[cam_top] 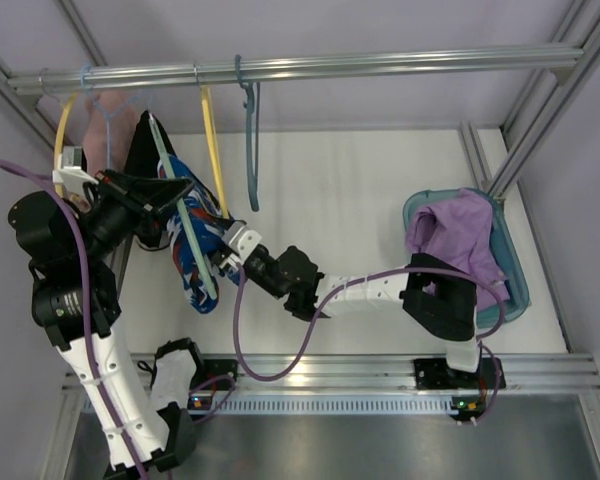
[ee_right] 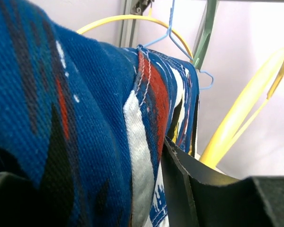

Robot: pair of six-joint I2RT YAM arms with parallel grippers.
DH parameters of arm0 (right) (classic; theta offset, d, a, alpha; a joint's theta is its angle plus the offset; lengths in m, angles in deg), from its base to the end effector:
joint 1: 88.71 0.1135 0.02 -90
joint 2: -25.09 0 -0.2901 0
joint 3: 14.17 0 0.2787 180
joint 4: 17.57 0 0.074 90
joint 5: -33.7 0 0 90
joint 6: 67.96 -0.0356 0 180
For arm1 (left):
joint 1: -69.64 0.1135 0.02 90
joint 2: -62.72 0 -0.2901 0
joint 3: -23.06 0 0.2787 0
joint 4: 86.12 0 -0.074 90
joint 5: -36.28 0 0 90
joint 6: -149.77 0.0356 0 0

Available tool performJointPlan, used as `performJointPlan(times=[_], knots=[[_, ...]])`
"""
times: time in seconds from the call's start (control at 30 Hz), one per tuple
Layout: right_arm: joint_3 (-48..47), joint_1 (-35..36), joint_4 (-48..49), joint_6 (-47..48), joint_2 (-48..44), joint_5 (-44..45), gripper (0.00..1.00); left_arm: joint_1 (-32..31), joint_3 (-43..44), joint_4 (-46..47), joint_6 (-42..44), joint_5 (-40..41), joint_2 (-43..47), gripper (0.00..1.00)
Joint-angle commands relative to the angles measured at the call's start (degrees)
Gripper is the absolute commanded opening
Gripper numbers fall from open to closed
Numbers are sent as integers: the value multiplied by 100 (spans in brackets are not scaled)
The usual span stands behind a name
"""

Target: Remove the trousers from the hanger

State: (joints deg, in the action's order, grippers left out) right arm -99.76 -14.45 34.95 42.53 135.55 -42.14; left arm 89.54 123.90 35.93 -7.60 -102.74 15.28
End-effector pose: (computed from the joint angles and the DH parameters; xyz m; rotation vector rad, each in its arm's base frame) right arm 0.1360 0.4504 0.3184 -0.6610 0.9173 0.7051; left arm 0.0909 0.0043 0.5432 -0.6389 1.6821 -1.3086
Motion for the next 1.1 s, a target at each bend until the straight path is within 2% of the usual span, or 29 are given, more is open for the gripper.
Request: performJointPlan(times=[0.0,0.1,0.4,0.8,1.07], knots=[[162,-166,492,-28,-437,176,7,23,239,878,14,-187,68,0],[311,-166,475,-19,-665,114,0,23,108,878,101,-196,103,0],[812,-113,361,-203,-1394,123,0,23,-946,878,629,-161,586,0],[1120,-17,132,-379,-2098,184,0,23,-1808,650,1050,14,850,0],[945,1,-710,-871,-2757,-18,0,23,-2239,623,1253,32,1009,0]])
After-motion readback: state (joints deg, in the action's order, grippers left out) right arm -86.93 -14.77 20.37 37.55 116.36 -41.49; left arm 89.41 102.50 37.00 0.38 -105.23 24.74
